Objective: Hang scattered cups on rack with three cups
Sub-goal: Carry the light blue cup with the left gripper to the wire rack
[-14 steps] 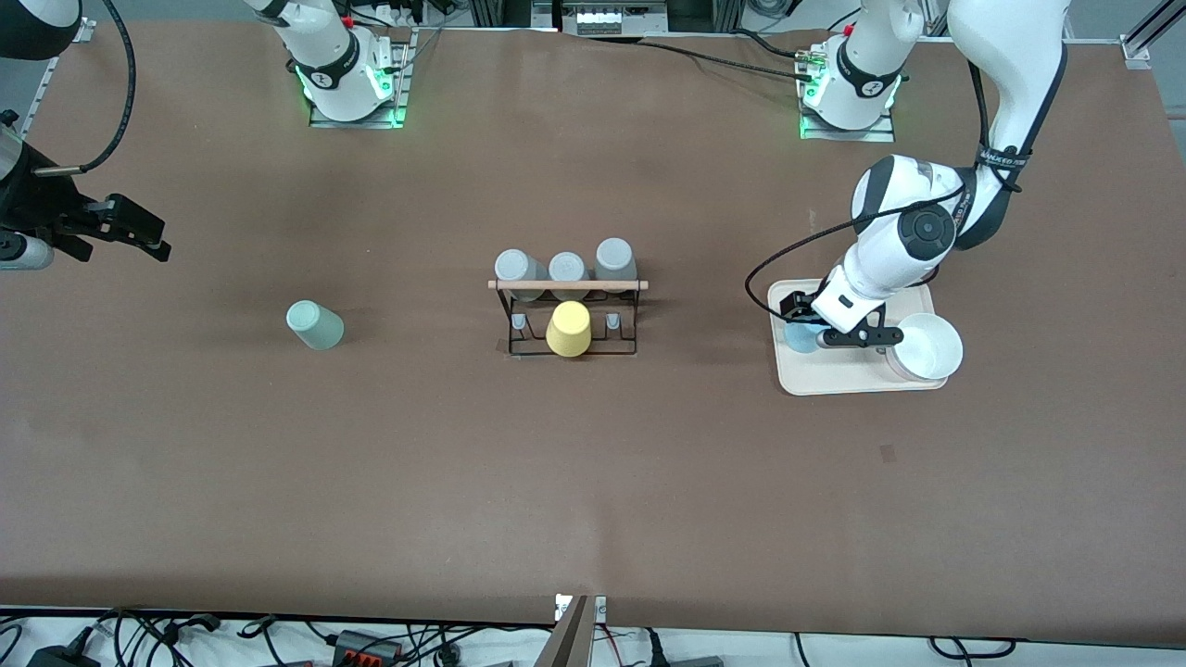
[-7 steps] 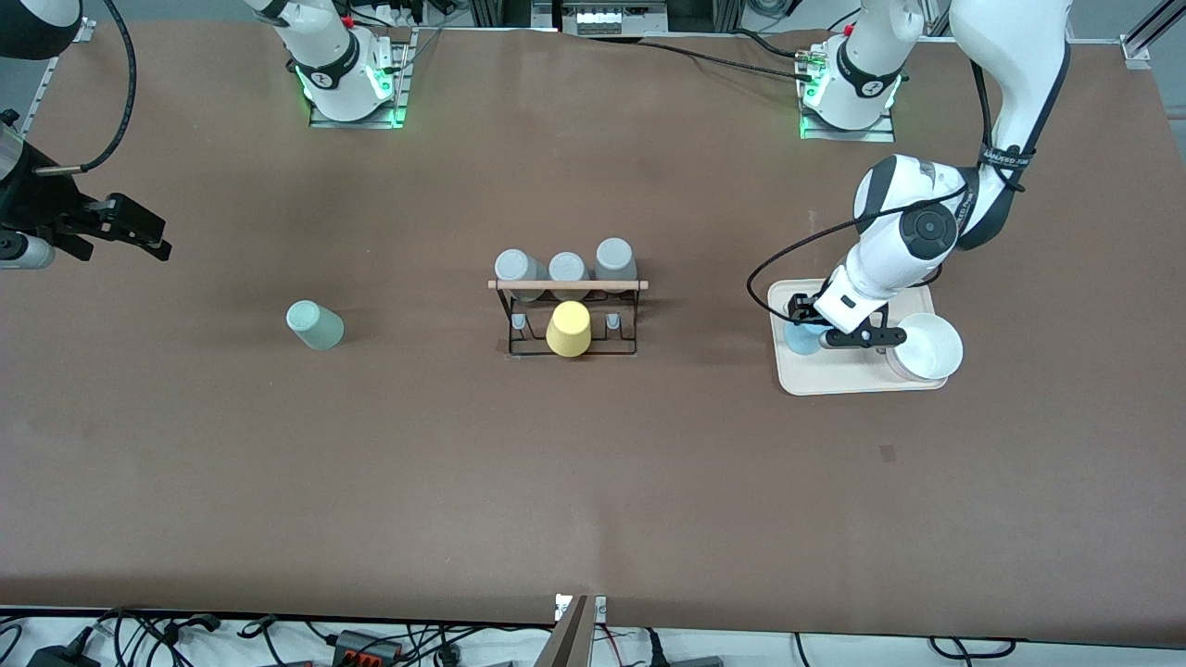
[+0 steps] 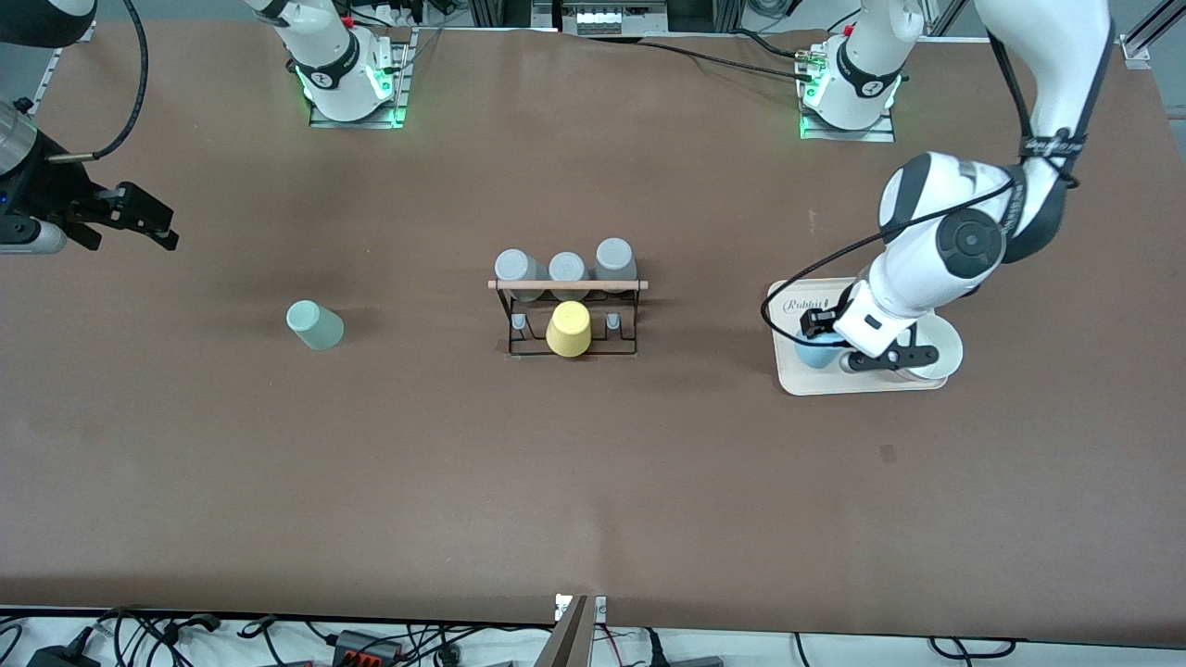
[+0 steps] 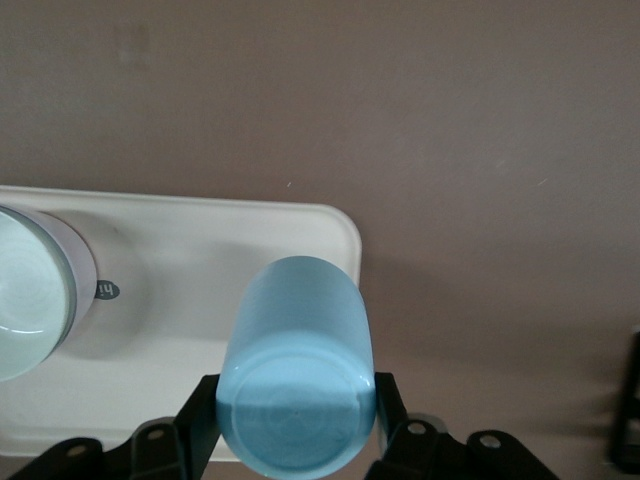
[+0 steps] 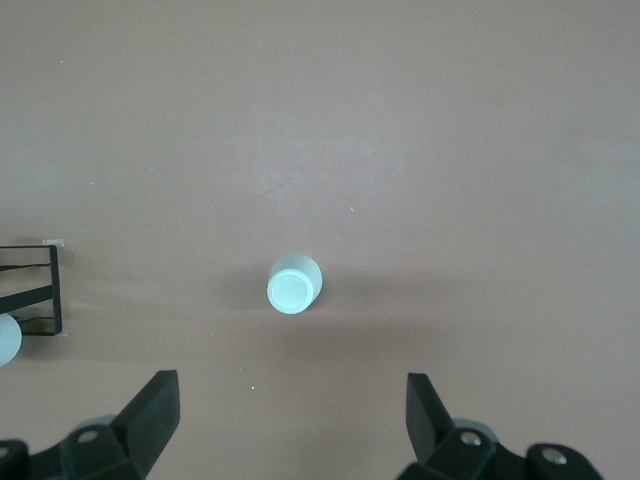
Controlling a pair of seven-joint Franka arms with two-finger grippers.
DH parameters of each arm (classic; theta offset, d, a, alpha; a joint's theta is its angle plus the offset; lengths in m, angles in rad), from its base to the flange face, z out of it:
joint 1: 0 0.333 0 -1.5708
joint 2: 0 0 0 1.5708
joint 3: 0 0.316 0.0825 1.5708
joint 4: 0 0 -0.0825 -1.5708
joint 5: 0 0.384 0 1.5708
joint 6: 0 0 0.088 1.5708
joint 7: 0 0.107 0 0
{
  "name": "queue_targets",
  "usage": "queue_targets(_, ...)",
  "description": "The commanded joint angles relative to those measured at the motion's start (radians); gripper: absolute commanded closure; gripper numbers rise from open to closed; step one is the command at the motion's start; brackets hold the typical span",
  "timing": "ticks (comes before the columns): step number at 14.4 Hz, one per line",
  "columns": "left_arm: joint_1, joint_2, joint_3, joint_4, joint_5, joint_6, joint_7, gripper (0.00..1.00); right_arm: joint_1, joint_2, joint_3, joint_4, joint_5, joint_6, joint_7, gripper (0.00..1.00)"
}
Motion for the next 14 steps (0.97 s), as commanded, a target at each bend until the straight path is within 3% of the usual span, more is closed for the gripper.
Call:
queue_targets(1, -0.076, 0.017, -0.005, 0.146, 0.011, -0.114, -0.165, 0.65, -0.002, -0.03, 0.008, -0.008, -0.002, -0.013, -0.002, 0.0)
queue_targets(6, -0.251, 0.161, -0.003, 0.436, 0.009, -0.266, -0.465, 0.65, 0.001, -0.013, 0.01, 0.015, -0.001, -0.018, -0.013, 0.0)
queue_targets(14, -0.44, 0.323, 0.006, 0.626, 0.018, -0.271, -0.711, 0.65, 0.01, 0.0, 0.011, 0.014, -0.001, -0.023, -0.013, 0.0)
